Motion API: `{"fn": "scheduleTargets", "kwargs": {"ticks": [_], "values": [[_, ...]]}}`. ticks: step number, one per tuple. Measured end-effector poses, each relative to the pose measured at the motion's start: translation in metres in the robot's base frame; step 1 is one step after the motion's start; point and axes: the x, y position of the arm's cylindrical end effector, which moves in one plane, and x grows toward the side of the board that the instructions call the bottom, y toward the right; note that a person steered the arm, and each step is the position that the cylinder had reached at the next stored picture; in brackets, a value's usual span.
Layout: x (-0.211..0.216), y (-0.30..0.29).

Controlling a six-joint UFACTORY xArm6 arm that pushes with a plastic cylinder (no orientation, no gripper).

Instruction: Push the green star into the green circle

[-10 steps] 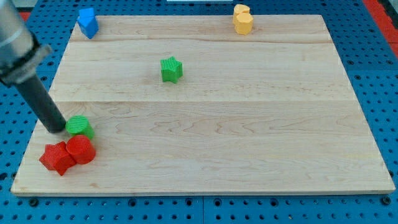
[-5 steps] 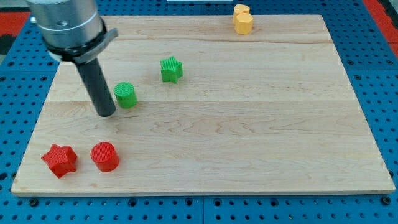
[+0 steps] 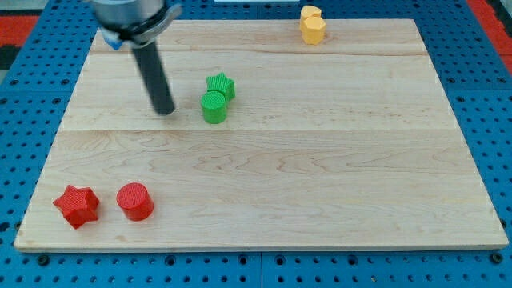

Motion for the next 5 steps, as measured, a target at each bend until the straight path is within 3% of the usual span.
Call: {"fn": "scheduleTargets", "kwargs": {"ticks": [1,2,3,4,5], "values": [[-0.042,0.05],[-0.047,0.05],[-0.082,0.079],[-0.064,0.11],[-0.021,0.058]]}}
